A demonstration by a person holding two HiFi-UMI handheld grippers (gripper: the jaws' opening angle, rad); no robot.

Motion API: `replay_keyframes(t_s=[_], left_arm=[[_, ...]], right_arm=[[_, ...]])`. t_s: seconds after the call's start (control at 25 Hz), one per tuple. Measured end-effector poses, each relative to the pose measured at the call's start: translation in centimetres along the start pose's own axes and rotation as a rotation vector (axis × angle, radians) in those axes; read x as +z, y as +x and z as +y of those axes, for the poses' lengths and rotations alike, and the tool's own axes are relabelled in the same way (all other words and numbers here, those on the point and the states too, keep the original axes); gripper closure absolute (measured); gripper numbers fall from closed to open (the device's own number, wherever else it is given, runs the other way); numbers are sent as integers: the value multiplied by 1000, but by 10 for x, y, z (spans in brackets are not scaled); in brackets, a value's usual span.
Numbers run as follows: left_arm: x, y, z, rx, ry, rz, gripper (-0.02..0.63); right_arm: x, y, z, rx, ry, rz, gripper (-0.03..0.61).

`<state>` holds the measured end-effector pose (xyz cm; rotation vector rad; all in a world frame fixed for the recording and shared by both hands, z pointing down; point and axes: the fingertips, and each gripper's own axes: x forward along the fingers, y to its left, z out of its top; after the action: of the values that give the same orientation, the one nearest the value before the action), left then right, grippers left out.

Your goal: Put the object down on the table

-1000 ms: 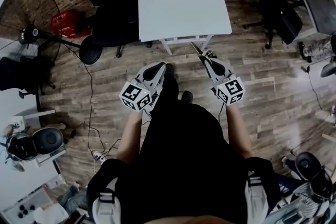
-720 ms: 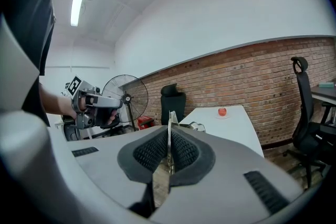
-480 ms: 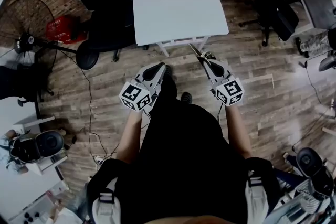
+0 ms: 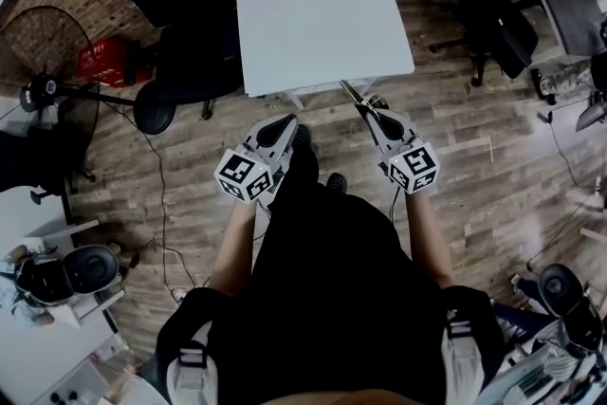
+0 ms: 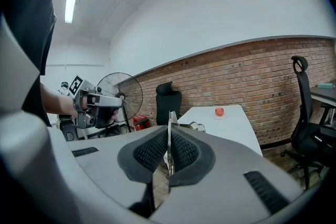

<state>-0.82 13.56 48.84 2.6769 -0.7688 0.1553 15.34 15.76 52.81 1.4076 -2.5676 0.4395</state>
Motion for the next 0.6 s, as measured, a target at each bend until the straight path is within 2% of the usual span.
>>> replay_keyframes(t_s=[0.6], left_arm=[[35,49,104,-36,-17,9,592]], right_arm=[[40,103,-40,-21,3,13,580]])
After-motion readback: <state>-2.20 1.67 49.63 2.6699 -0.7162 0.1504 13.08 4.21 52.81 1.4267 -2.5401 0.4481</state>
